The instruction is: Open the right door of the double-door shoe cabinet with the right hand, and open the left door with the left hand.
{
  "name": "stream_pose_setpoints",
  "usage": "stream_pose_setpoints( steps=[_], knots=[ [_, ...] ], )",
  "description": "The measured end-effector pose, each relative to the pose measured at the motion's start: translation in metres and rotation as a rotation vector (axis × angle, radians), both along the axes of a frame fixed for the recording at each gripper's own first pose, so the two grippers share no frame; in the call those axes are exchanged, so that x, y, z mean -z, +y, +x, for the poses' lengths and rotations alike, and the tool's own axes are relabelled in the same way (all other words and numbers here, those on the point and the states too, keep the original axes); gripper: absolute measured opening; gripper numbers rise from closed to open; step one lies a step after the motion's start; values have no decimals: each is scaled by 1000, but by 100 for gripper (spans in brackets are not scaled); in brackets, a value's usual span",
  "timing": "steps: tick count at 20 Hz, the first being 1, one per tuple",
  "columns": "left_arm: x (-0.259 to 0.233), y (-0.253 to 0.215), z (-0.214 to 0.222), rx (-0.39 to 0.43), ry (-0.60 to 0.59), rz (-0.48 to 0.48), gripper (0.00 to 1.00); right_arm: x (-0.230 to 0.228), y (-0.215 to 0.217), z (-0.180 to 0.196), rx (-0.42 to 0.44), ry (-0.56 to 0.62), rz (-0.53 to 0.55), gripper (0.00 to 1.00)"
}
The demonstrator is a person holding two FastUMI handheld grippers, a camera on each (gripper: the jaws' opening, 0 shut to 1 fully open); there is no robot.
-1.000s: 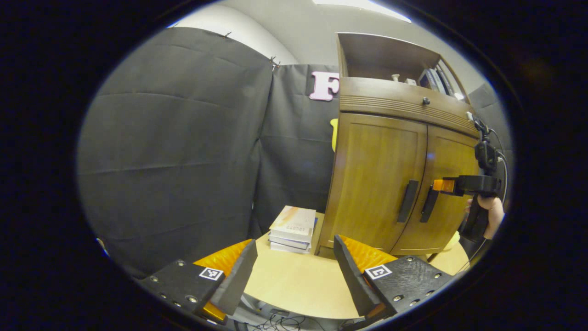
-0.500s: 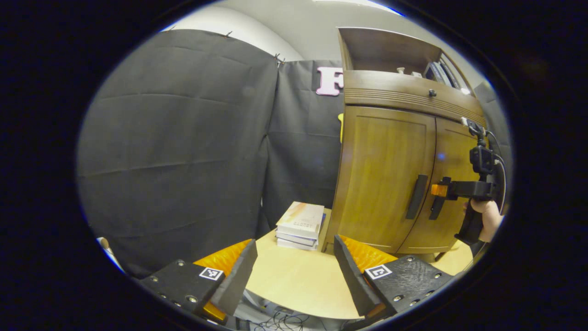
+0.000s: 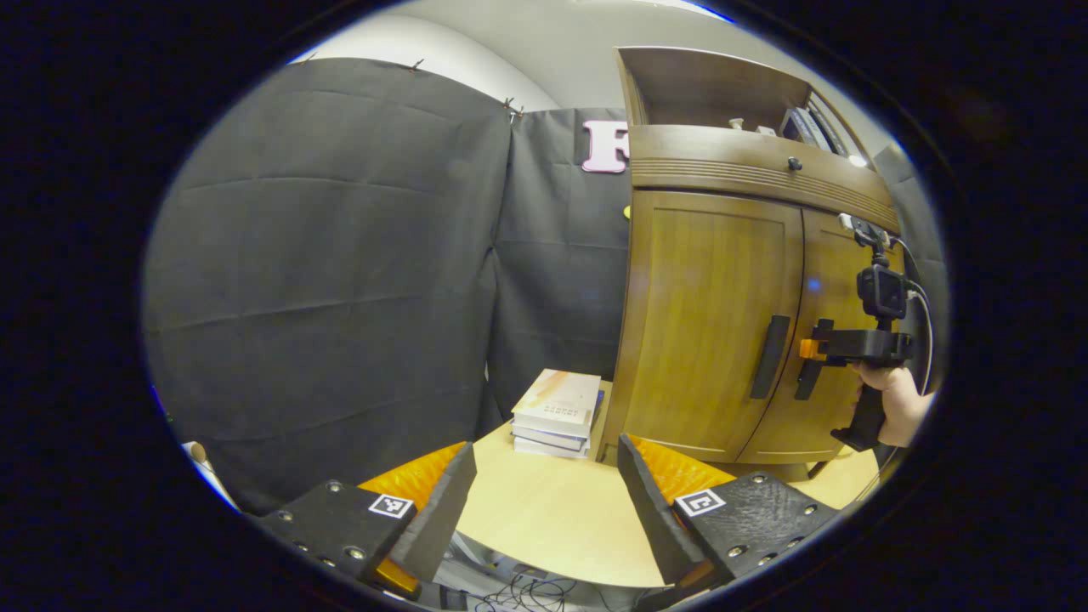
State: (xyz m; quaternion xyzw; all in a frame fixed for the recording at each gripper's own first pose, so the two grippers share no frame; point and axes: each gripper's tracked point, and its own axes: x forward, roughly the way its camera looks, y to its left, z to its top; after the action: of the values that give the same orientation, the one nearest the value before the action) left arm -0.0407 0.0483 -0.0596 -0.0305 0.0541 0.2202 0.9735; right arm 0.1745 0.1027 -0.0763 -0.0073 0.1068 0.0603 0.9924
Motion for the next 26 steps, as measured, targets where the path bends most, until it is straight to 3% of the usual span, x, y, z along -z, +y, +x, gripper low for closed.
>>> stream_pose_setpoints(
  steps=[5,12,26],
  knots=[
    [-2,0,-2,13,-12,-1,96,0,-3,0,-28,11,5,24],
    [-2,-6,-11,58,-27,-17,96,-5,-10,-29,-54,3,1,24],
    [-4,-32,-26,245,-37,2,95,-1,-42,-104,-59,-24,13,23]
  ],
)
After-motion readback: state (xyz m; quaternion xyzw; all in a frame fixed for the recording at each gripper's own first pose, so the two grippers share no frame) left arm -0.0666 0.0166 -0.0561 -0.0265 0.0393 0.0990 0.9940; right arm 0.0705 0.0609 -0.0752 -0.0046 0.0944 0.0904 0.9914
